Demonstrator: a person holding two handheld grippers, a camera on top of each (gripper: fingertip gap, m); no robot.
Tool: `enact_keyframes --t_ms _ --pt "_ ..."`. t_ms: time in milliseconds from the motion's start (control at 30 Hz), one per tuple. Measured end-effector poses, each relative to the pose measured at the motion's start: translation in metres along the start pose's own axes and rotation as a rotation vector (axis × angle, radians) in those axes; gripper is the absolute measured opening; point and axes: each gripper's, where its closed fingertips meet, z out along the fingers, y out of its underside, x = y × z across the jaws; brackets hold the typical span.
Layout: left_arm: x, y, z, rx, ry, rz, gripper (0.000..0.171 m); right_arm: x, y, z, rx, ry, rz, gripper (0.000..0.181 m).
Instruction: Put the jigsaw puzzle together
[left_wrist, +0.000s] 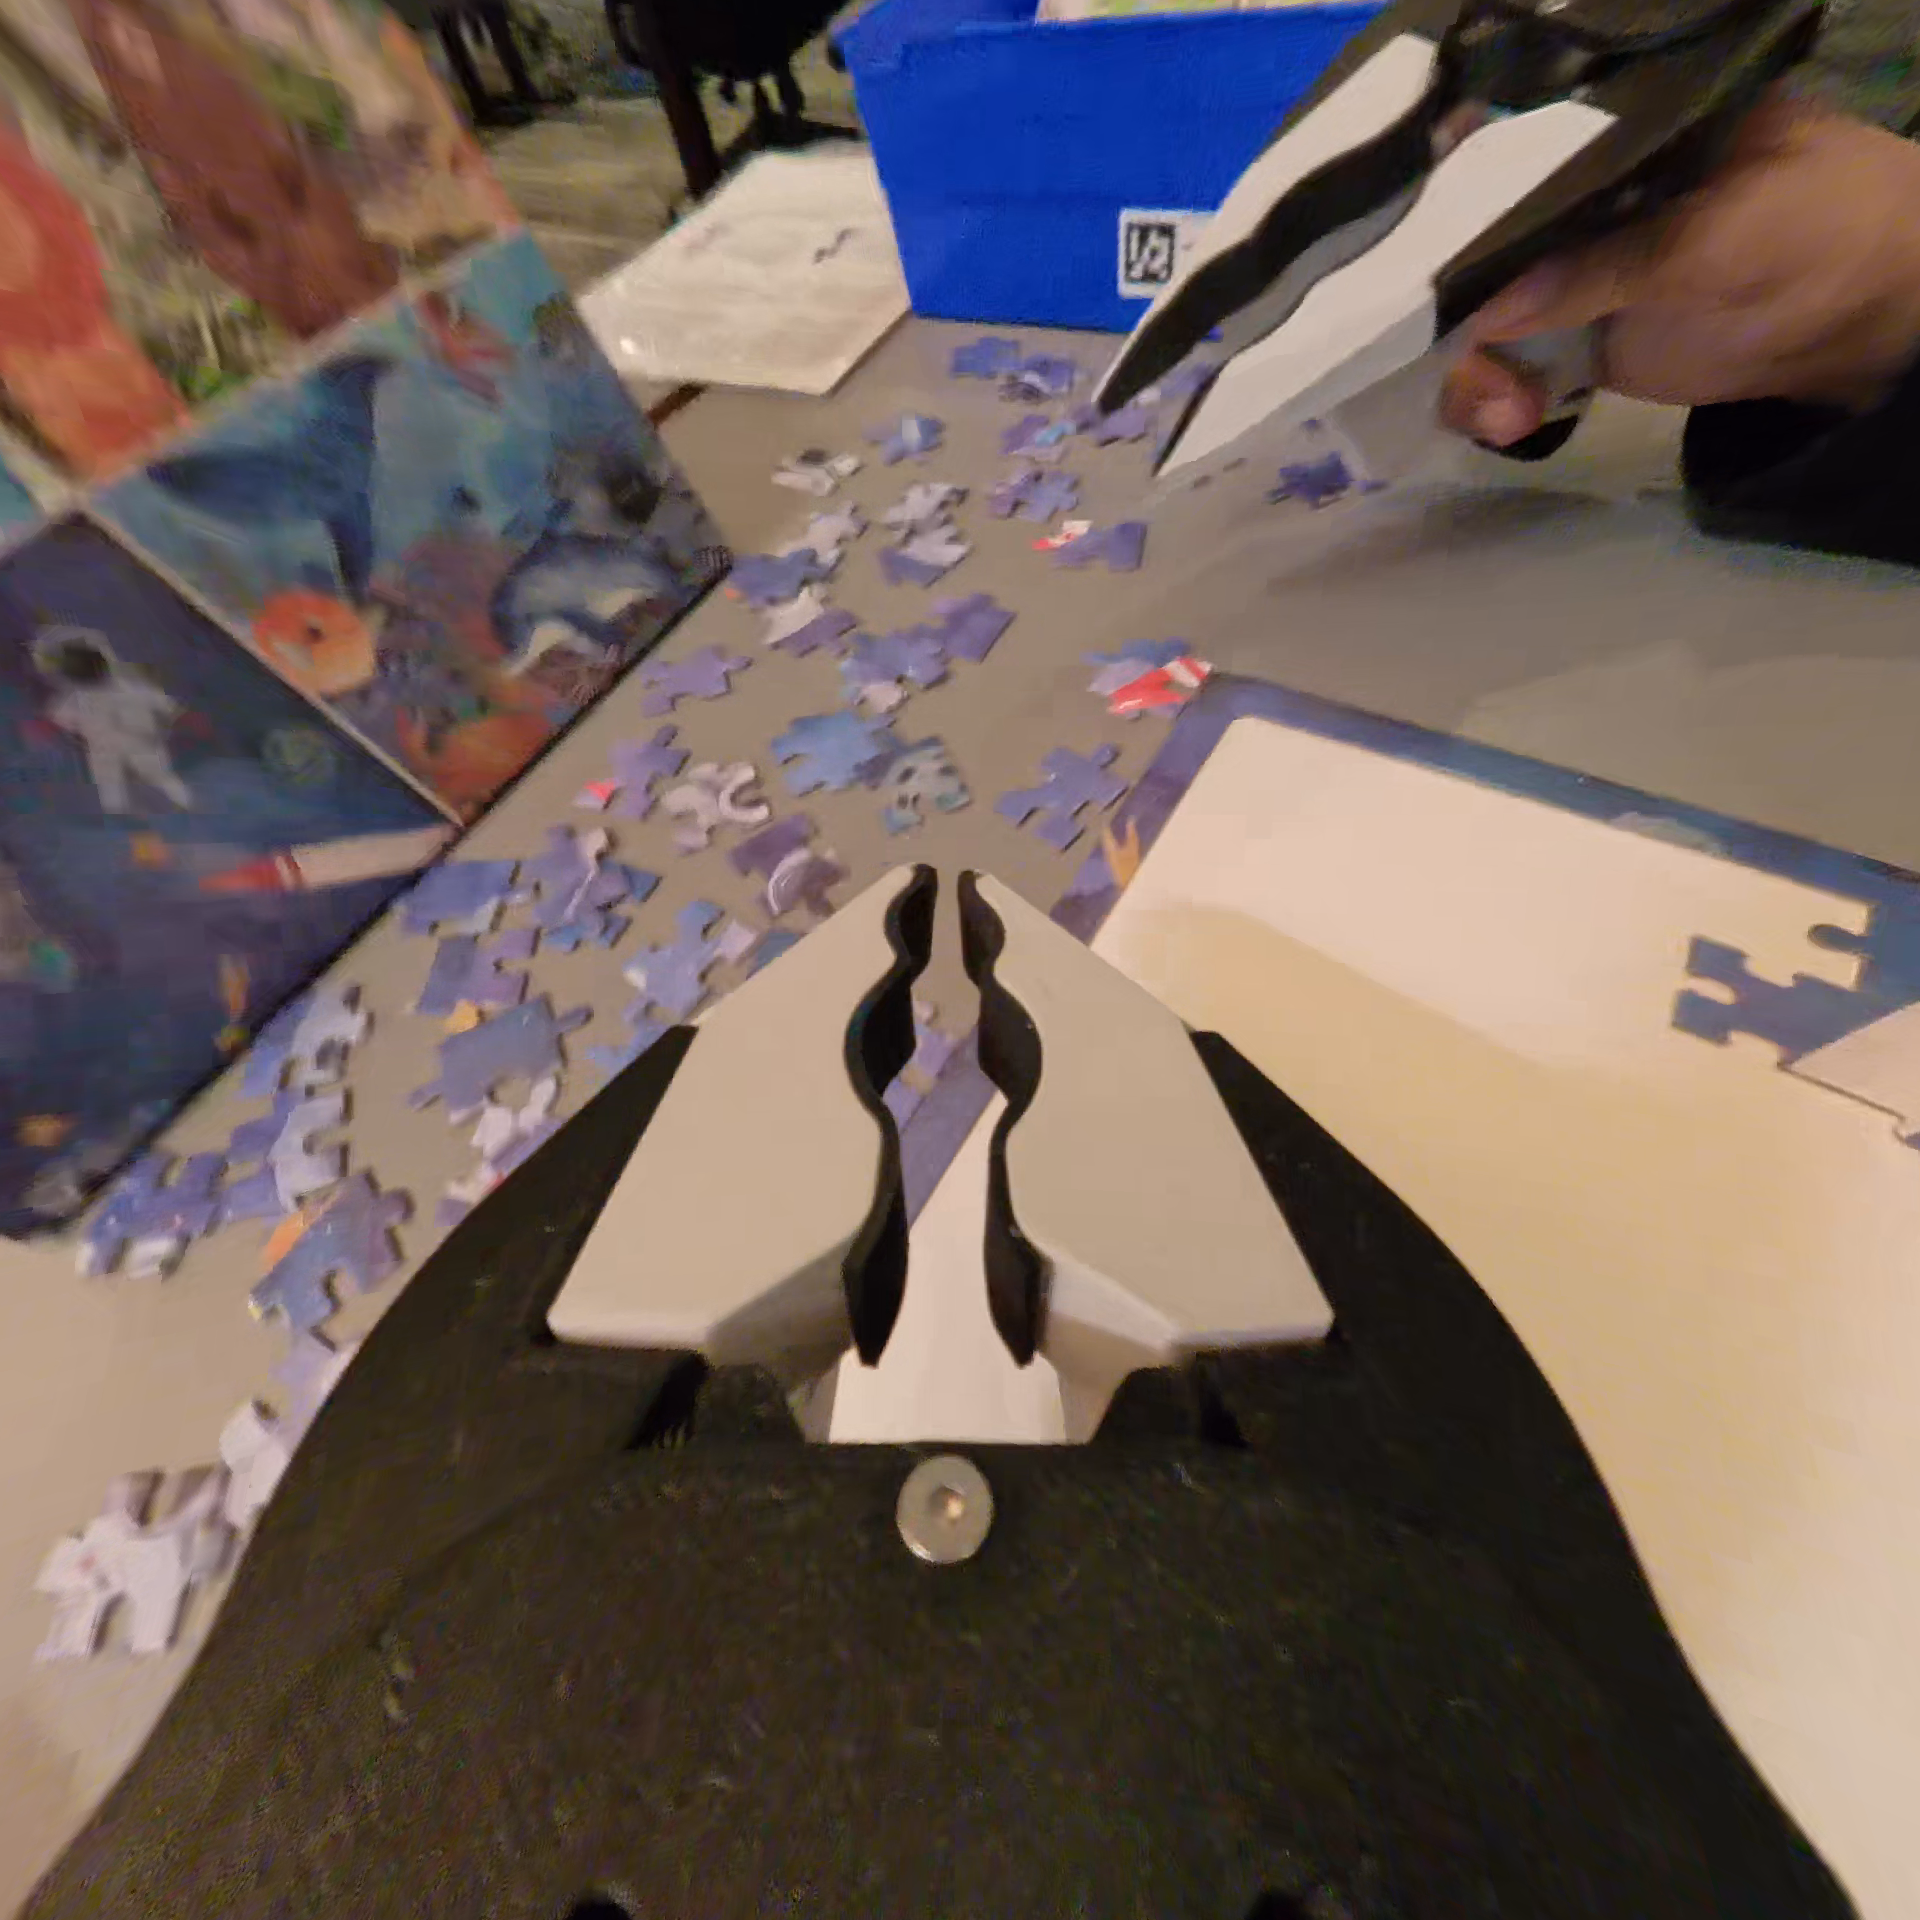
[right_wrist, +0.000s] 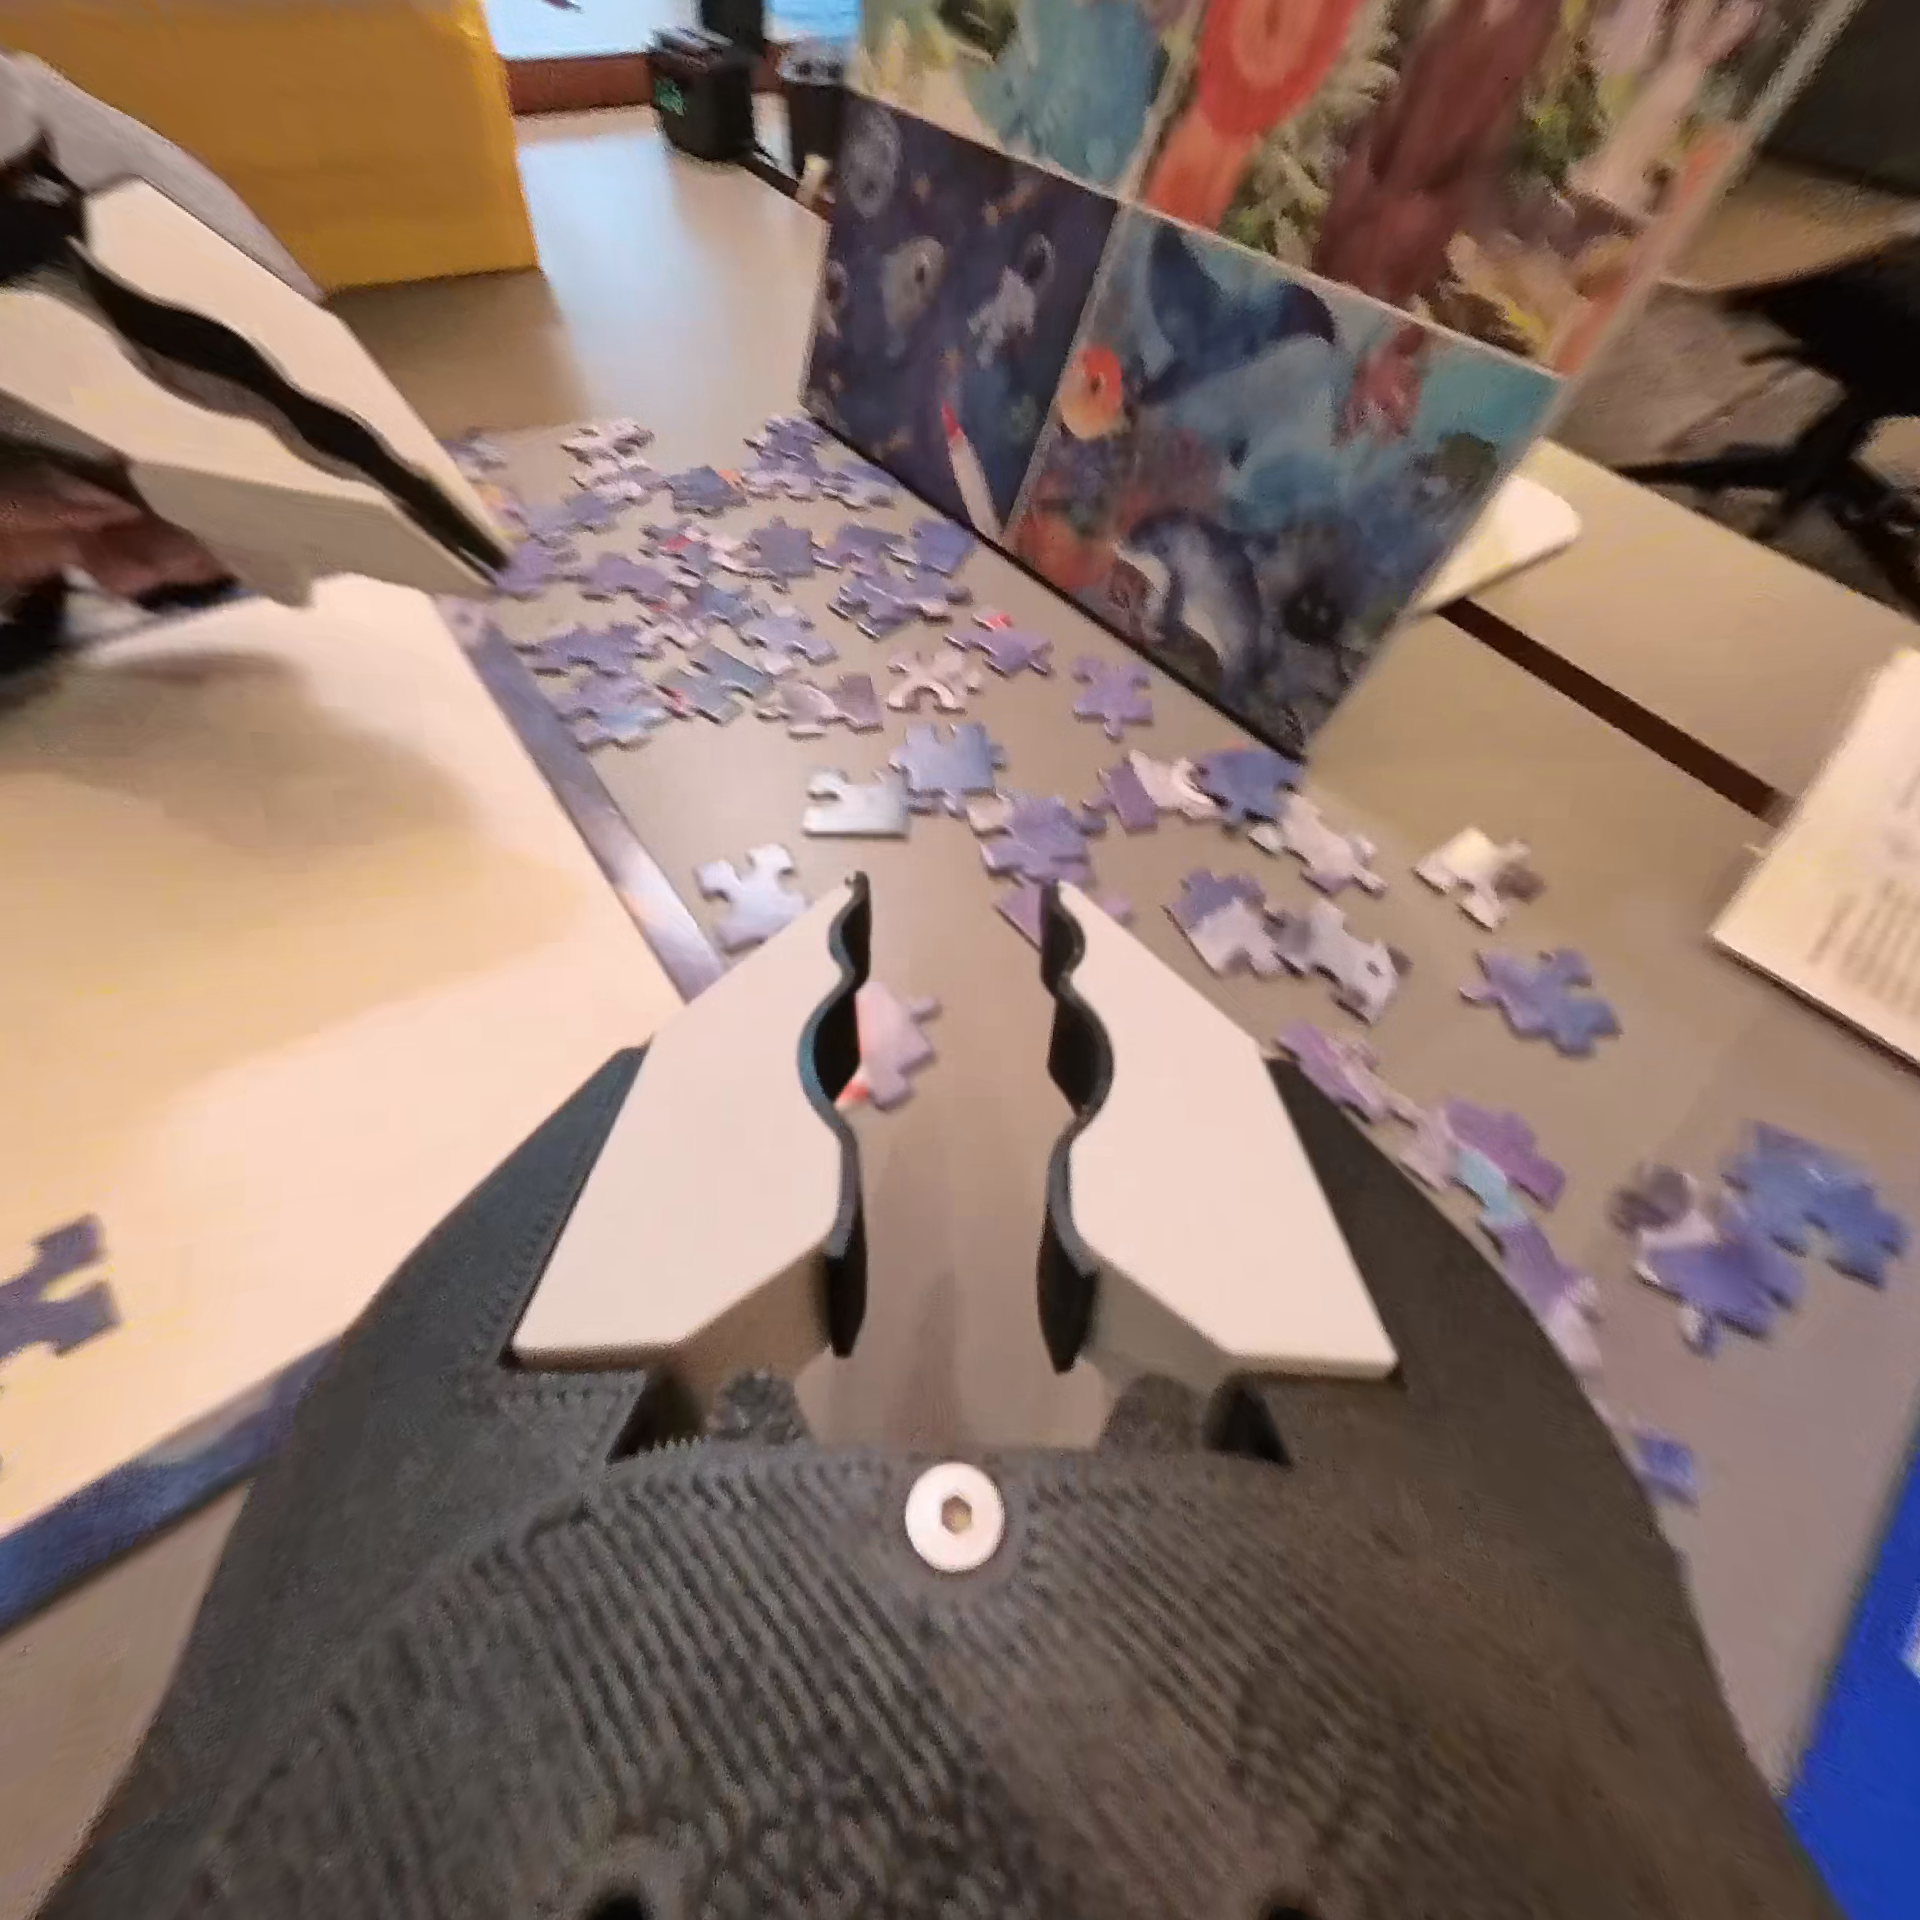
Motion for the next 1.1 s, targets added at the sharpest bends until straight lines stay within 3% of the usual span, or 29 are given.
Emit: enact_keyframes --t_ms 133,300,700,1100 --pt "-0.016 0.001 -0.008 0.048 0.051 -0.185 0.008 0.037 0.004 -0.016 -0.007 0.164 0.004 0.027" --pt "-0.025 -0.004 -0.015 0.099 0.050 -0.256 0.007 0.069 0.005 -0.036 0.008 0.314 0.020 0.020" --pt "-0.016 -0.004 -0.012 0.094 0.069 -0.246 0.007 0.073 0.002 -0.040 0.070 0.303 0.106 0.019" --pt "-0.038 -0.008 -0.024 0.165 0.002 -0.316 0.008 0.079 0.002 -0.043 0.107 0.327 0.130 0.018"
